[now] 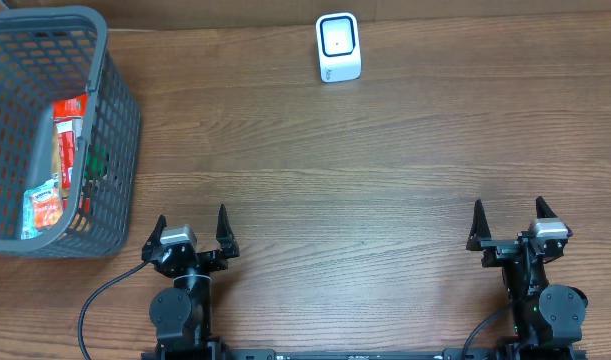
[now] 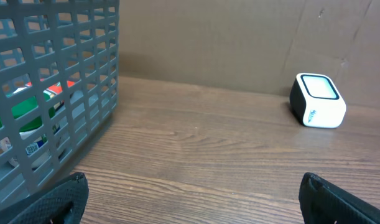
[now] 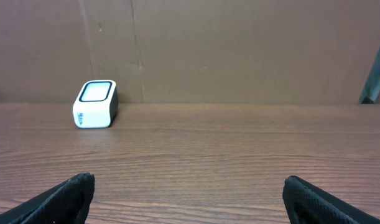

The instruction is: Scan the item barcode

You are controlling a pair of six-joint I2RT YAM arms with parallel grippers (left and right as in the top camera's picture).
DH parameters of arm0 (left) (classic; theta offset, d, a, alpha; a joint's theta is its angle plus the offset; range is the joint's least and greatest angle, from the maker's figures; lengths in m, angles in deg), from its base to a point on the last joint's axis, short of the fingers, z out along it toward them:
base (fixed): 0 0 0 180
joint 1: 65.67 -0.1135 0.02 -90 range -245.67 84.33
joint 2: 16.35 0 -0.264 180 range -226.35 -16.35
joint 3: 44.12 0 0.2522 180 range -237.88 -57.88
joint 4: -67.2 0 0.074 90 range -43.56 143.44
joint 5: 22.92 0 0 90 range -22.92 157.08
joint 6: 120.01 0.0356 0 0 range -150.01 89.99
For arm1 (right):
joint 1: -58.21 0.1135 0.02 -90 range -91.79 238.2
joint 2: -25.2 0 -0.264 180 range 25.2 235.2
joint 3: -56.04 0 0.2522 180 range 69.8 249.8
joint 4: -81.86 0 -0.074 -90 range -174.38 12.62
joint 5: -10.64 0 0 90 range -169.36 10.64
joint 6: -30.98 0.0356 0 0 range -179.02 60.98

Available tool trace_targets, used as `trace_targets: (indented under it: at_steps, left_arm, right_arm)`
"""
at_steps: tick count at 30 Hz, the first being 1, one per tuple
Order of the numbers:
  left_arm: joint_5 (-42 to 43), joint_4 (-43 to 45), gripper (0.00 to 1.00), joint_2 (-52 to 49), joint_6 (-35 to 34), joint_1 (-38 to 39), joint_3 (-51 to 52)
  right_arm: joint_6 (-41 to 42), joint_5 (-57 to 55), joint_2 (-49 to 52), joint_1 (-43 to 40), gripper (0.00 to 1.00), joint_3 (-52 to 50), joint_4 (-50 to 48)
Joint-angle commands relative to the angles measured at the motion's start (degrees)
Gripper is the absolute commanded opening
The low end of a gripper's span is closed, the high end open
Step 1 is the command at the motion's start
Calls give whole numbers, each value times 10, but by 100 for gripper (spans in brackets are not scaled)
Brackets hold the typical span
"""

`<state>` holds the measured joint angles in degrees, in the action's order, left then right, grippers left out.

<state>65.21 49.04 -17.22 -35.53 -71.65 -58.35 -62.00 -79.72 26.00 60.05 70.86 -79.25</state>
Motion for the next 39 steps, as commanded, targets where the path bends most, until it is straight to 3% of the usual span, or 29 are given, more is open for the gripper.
trace_targets:
  at_steps: [1, 30, 39]
  left_arm:
    - [4, 0, 100, 6, 11, 3, 2]
    - [1, 0, 100, 6, 12, 3, 2]
    - [47, -1, 100, 5, 11, 3, 1]
  right_arm:
    - [-1, 1, -6, -3, 100, -6, -4]
    - [-1, 1, -6, -3, 100, -6, -4]
    - [-1, 1, -6, -3, 100, -6, -4]
